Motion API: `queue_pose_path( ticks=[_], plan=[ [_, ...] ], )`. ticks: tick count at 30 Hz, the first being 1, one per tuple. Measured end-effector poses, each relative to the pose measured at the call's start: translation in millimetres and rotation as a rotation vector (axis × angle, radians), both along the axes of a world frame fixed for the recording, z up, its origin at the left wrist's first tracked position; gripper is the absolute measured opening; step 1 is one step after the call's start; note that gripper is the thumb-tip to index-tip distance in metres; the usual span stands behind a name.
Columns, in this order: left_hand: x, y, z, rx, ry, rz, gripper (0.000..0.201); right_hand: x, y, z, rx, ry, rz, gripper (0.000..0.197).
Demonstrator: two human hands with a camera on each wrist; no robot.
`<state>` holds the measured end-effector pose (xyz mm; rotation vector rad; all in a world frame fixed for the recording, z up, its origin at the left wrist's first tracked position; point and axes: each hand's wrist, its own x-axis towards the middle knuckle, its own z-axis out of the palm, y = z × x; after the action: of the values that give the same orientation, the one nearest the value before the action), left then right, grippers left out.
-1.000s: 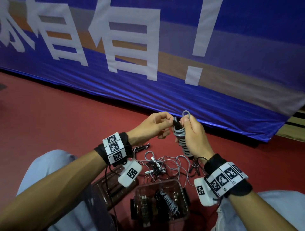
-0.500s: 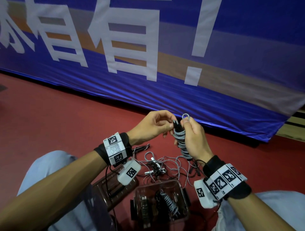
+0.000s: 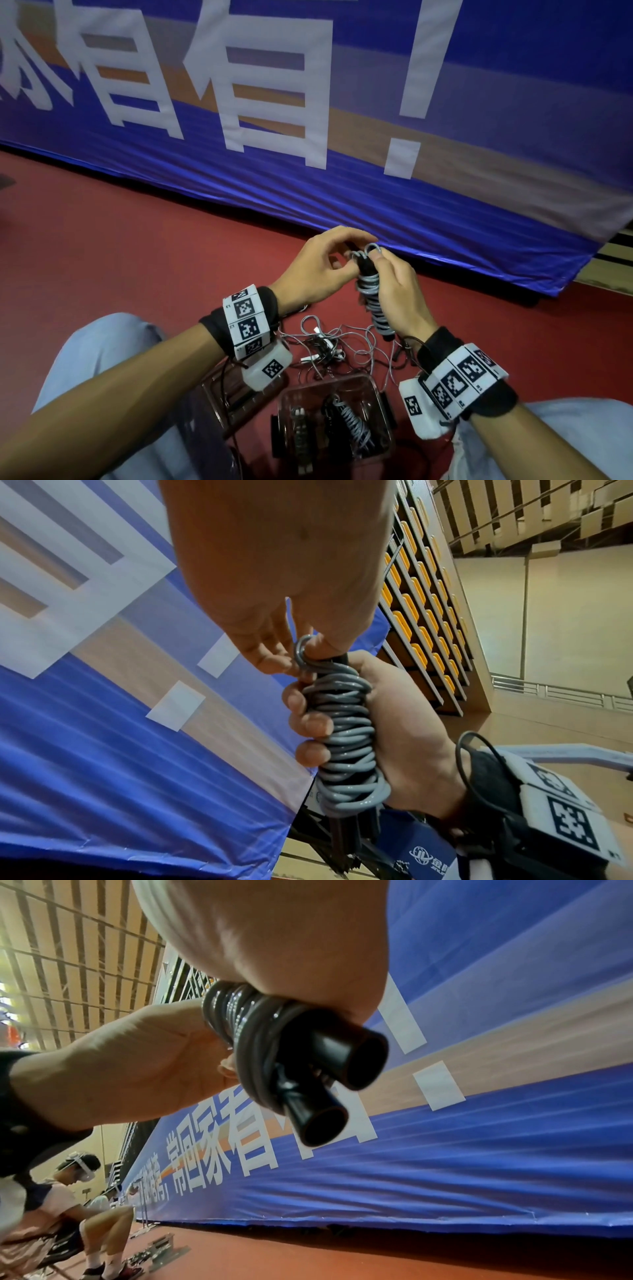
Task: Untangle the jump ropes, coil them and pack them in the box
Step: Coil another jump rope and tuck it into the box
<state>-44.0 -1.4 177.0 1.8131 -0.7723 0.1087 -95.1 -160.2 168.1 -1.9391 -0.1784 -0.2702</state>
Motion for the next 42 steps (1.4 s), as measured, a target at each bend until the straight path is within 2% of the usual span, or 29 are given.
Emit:
queue_pose_path(
  ticks=[5,10,13,15,19,26,31,34,37,42],
  plan=[
    [-0.4,-0.2,-0.3,-0.005,-0.002,0.019,0.024,-2.2,-1.2,6.3,0.071,0.043,0.028,0.043],
    [-2.9,-2.5,-4.3,-0.045,0.069,0.124,0.01,-0.9,-2.1,9.9,0.128,0.086,0.029,0.048],
    [-4.0,-2.8,-3.4,-0.023,0.013,0.171,0.007,-0.3,-2.7,10.7,0.185,0.112,0.028,0.049],
    [-5.4,-3.2,-2.3,-0.014,-0.022,0.183,0.005,1.6,-3.2,9.1,0.213,0.108,0.024,0.044],
    [-2.2,-6.0,-4.3,-0.031,0.013,0.159,0.002,7.4,-5.1,4.1,0.329,0.054,0.04,0.017],
    [5.3,-8.9,-4.7,-0.143,0.193,0.032,0.007,8.0,-3.2,3.9,0.405,-0.018,0.019,0.008],
    [7.7,-7.0,-7.6,-0.153,0.214,0.044,0.003,7.7,0.2,2.5,0.398,-0.048,0.02,0.016],
    [7.8,-5.7,-9.3,-0.154,0.239,0.065,0.003,9.5,-0.7,-0.8,0.282,-0.062,0.013,0.03],
    [7.5,-4.7,-8.3,-0.162,0.248,0.068,0.01,11.8,-0.1,-4.9,0.201,-0.11,-0.008,0.031],
    [4.9,-5.8,-8.2,-0.195,0.26,0.098,0.011,14.0,0.4,-5.8,0.228,-0.156,-0.049,0.04]
  ],
)
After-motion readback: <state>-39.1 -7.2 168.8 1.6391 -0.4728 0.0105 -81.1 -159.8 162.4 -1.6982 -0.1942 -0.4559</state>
